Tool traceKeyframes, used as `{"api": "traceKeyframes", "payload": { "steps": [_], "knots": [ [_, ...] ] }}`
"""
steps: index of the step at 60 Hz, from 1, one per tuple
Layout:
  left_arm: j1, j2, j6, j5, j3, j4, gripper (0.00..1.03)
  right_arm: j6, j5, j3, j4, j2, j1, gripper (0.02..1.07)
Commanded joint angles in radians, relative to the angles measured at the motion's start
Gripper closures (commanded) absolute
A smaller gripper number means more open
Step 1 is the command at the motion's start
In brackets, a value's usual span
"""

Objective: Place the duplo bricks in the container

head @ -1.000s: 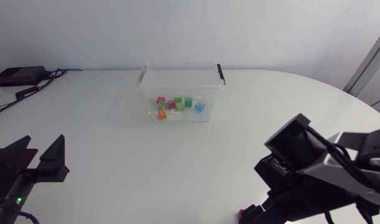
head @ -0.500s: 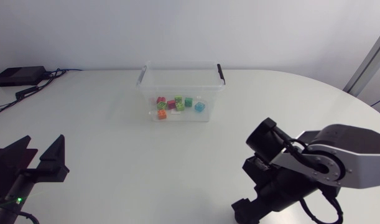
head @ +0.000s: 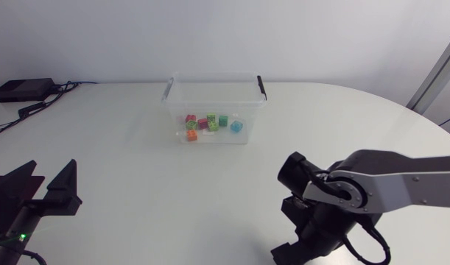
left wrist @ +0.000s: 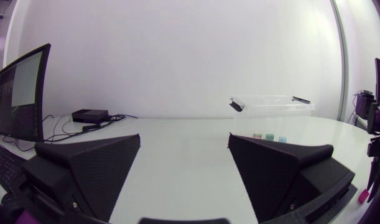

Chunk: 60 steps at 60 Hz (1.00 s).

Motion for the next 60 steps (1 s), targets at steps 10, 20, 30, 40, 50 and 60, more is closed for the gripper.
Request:
{"api": "traceKeyframes", "payload": {
  "steps": [10,20,30,40,50,60],
  "knots": [
    [0.004,-0.012,0.008,0.005,-0.018,-0.001,0.04,0.045,-0.006,0.047,0.029,0.088,0.009,0.13],
    [0.004,-0.012,0.008,0.005,-0.018,-0.001,0.04,0.076,-0.004,0.047,0.048,0.108,0.013,0.23],
    [0.004,-0.012,0.008,0.005,-0.018,-0.003,0.04,0.073,0.011,0.036,0.085,0.067,0.012,0.67],
    [0.004,-0.012,0.008,0.005,-0.018,-0.003,0.04,0.053,0.021,0.025,0.092,0.070,-0.010,0.89],
    [0.004,-0.012,0.008,0.005,-0.018,-0.003,0.04,0.040,0.021,0.007,0.111,0.054,-0.018,0.90],
    [0.004,-0.012,0.008,0.005,-0.019,-0.003,0.04,0.020,0.053,0.097,0.104,-0.072,-0.071,0.91]
  ]
}}
